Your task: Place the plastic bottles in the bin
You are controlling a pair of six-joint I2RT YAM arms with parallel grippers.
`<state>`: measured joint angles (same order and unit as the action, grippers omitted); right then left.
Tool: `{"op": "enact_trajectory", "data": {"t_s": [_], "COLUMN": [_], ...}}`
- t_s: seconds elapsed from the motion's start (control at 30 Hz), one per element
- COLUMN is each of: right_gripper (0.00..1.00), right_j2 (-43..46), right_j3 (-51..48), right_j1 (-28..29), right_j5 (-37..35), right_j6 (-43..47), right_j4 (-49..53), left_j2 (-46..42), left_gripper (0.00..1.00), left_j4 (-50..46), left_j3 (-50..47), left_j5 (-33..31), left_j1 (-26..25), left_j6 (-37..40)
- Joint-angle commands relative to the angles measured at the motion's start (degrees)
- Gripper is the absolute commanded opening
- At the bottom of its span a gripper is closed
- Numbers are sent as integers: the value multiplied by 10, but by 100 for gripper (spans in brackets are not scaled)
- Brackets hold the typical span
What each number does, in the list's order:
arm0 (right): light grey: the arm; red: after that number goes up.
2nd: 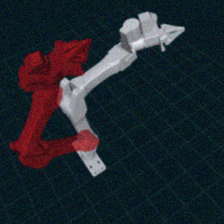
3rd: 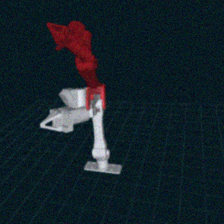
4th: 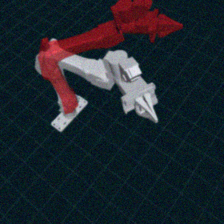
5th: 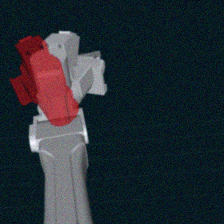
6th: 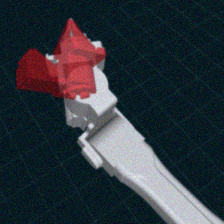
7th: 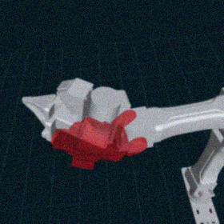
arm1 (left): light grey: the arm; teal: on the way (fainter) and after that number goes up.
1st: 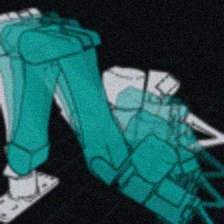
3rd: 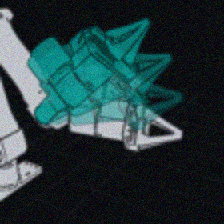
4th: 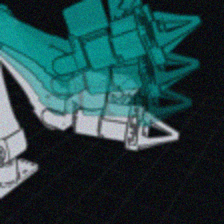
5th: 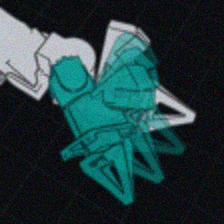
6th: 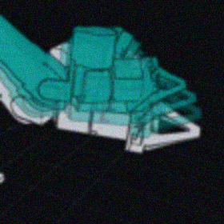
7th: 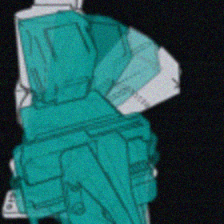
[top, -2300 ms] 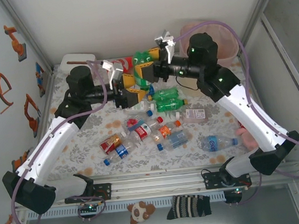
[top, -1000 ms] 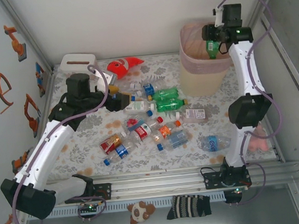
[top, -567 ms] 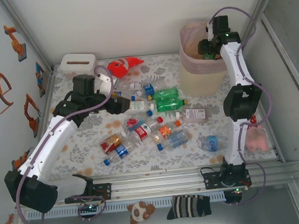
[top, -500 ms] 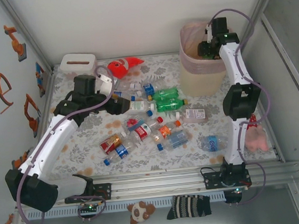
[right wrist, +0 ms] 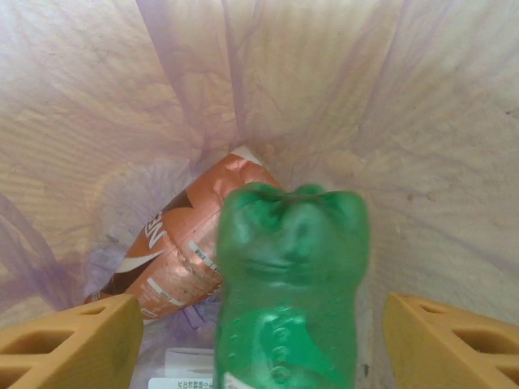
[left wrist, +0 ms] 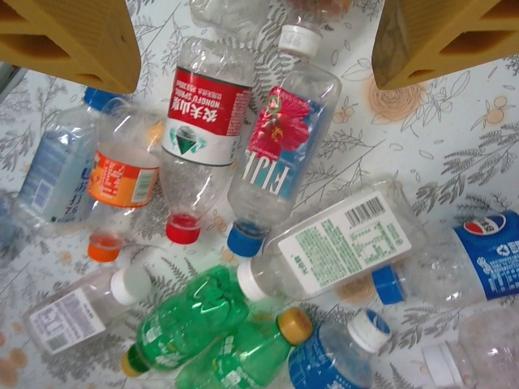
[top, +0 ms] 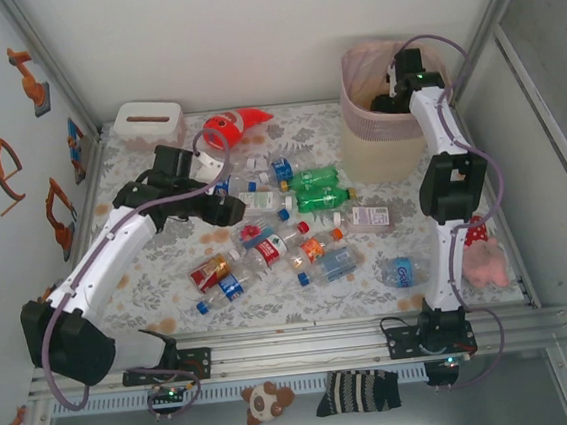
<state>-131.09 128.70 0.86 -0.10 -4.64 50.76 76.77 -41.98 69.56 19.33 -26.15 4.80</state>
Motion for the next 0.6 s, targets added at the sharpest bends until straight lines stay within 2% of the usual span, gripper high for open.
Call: {"op": "enact_trajectory", "data": {"t_s": [0.0,0.2,0.47,0.57], "right_gripper": [81,84,84,84], "right_j2": [19,49,102,120], "right_j3": [4,8,14,24], "right_j1": [-4,-5,-5,-5], "right_j5": [-12,-11,6,13], "right_j6": [-4,3,1,1], "right_j4": [12,23,30,33], "left_j2": [13,32,76,91], "left_gripper": [74,73,72,72], "left_j4": [-44,-79,-148,-167], "left_j3": [21,23,24,16], "left_j5": [-13,-30,-99,-103], "left_j1": [2,3,2,2], "left_j6": [24,41,72,78]}}
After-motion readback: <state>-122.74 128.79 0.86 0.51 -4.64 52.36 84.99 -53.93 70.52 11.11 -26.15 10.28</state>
